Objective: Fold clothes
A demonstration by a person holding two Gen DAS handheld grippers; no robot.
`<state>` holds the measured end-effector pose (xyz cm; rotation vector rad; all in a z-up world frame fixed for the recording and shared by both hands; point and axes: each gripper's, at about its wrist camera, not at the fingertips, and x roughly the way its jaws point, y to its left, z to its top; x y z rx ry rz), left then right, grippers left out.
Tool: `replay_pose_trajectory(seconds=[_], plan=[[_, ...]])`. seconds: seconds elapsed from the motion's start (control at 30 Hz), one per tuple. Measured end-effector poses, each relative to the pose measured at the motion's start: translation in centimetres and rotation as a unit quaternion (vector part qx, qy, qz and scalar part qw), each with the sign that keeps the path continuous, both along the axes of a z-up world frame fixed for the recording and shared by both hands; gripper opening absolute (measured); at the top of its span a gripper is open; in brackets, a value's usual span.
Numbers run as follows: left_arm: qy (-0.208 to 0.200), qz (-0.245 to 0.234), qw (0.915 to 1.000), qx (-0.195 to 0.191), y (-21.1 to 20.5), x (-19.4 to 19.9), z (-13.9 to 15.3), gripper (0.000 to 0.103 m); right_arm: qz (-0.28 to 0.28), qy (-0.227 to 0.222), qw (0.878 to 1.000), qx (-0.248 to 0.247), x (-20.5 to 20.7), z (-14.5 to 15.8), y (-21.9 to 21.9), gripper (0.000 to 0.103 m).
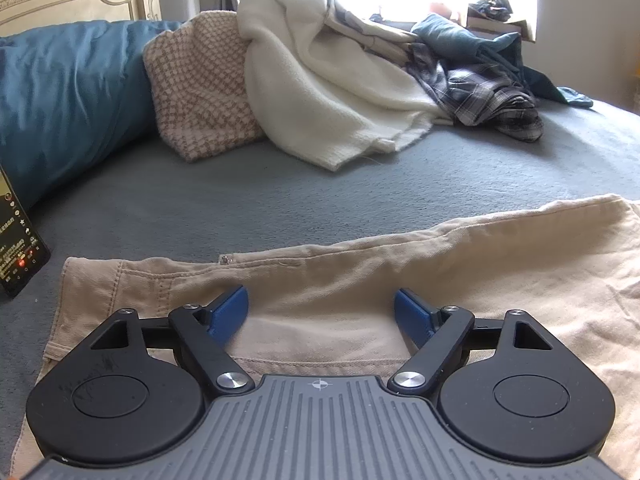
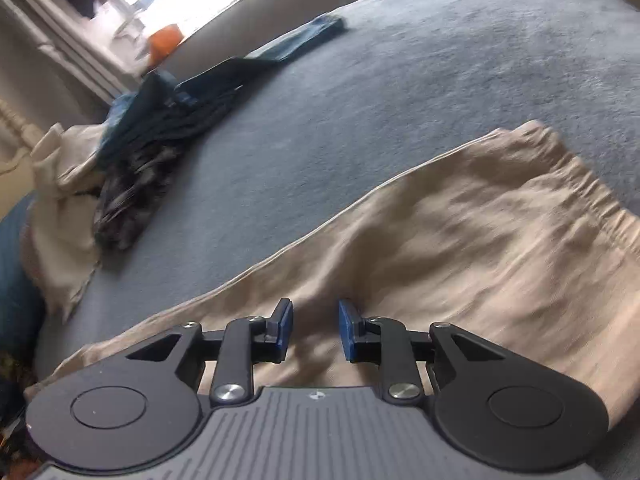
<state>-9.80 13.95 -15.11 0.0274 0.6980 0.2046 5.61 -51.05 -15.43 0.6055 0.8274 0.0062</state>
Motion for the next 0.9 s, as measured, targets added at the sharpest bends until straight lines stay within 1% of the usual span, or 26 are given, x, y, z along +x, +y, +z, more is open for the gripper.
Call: replay_pose_trajectory(seconds=[0.03, 0.07, 0.1, 0.13, 0.17, 0.27, 0.3, 0.33, 0.37, 0.4, 0.43, 0.47, 0.5, 0.53, 0.57, 0.6, 0.63, 0.67, 0.7, 0.73, 0.77, 0.8, 0.83, 0.87, 0.9], plan=[[0.001, -0.001, 1.0, 0.0, 0.0, 0.0, 0.0, 0.083, -0.018, 0.003, 1.0, 0.012, 0.4, 0.0, -0.7, 0.011], [0.002, -0.001, 1.0, 0.001, 0.0, 0.0, 0.1, 0.083, -0.047, 0.003, 0.999, 0.022, 0.5, 0.0, -1.6, 0.011], [0.003, -0.002, 1.0, 0.001, 0.1, 0.0, 0.1, 0.083, -0.11, -0.002, 0.994, 0.027, 0.0, 0.2, -3.2, 0.011], [0.004, -0.003, 1.0, 0.001, 0.1, 0.0, 0.1, 0.083, -0.173, -0.006, 0.984, 0.032, -0.4, 0.4, -4.8, 0.012], [0.005, -0.003, 1.0, 0.0, 0.2, 0.1, 0.1, 0.084, -0.211, -0.011, 0.977, 0.036, -0.8, 0.7, -5.9, 0.014], [0.007, -0.002, 1.0, 0.0, 0.1, 0.1, 0.1, 0.085, -0.127, -0.021, 0.99, 0.054, -1.3, 2.1, -5.1, 0.014], [0.007, 0.0, 1.0, 0.0, 0.1, 0.2, 0.1, 0.085, -0.081, -0.019, 0.995, 0.059, -1.4, 2.4, -3.8, 0.016], [0.007, 0.001, 1.0, 0.001, 0.1, 0.2, 0.1, 0.085, -0.036, -0.011, 0.998, 0.056, -1.3, 2.5, -2.5, 0.021], [0.007, 0.001, 1.0, 0.001, 0.1, 0.2, 0.1, 0.086, -0.004, 0.003, 0.999, 0.033, -1.2, 2.4, -1.5, 0.022], [0.007, 0.002, 1.0, 0.001, 0.0, 0.3, 0.1, 0.086, 0.009, 0.016, 1.0, -0.013, -0.9, 2.3, -0.9, 0.022], [0.007, 0.003, 1.0, 0.001, 0.0, 0.3, 0.1, 0.087, -0.011, 0.029, 0.998, -0.06, -0.5, 2.2, -1.0, 0.022], [0.007, 0.002, 1.0, 0.001, 0.1, 0.3, 0.1, 0.087, -0.066, 0.036, 0.994, -0.081, -0.7, 2.3, -2.3, 0.021], [0.007, 0.002, 1.0, 0.001, 0.1, 0.3, 0.1, 0.087, -0.125, 0.039, 0.987, -0.094, -1.1, 2.4, -3.7, 0.021], [0.007, 0.002, 1.0, 0.001, 0.1, 0.3, 0.1, 0.087, -0.19, 0.033, 0.978, -0.079, -2.1, 2.8, -5.3, 0.023], [0.007, 0.001, 1.0, 0.0, 0.2, 0.3, 0.1, 0.087, -0.23, 0.029, 0.972, -0.048, -3.4, 3.1, -6.5, 0.023], [0.008, 0.0, 1.0, 0.0, 0.2, 0.2, 0.2, 0.087, -0.231, 0.02, 0.973, 0.001, -4.5, 3.3, -7.2, 0.024], [0.008, -0.001, 1.0, -0.001, 0.2, 0.3, 0.2, 0.087, -0.222, 0.013, 0.974, 0.041, -5.5, 3.4, -7.6, 0.023], [0.008, 0.0, 1.0, -0.002, 0.2, 0.3, 0.2, 0.087, -0.187, 0.011, 0.981, 0.058, -6.1, 3.6, -7.0, 0.023], [0.007, 0.0, 1.0, -0.001, 0.2, 0.2, 0.2, 0.087, -0.148, 0.011, 0.987, 0.069, -6.7, 3.7, -6.3, 0.023], [0.006, 0.001, 1.0, -0.001, 0.2, 0.2, 0.1, 0.087, -0.098, 0.018, 0.993, 0.066, -6.9, 3.6, -5.0, 0.024], [0.006, 0.001, 1.0, -0.001, 0.1, 0.2, 0.1, 0.087, -0.048, 0.029, 0.996, 0.064, -7.1, 3.5, -3.6, 0.024], [0.005, 0.001, 1.0, 0.0, 0.1, 0.2, 0.1, 0.087, -0.003, 0.049, 0.997, 0.059, -7.0, 2.9, -2.2, 0.024], [0.004, 0.001, 1.0, -0.001, 0.2, 0.2, 0.1, 0.087, 0.021, 0.068, 0.997, 0.032, -7.1, 2.5, -1.1, 0.024], [0.004, 0.0, 1.0, -0.003, 0.2, 0.2, 0.1, 0.087, 0.037, 0.085, 0.996, 0.001, -7.3, 2.1, -0.3, 0.022], [0.004, 0.0, 1.0, -0.005, 0.3, 0.2, 0.1, 0.087, 0.032, 0.096, 0.994, -0.038, -7.7, 2.0, 0.0, 0.019]])
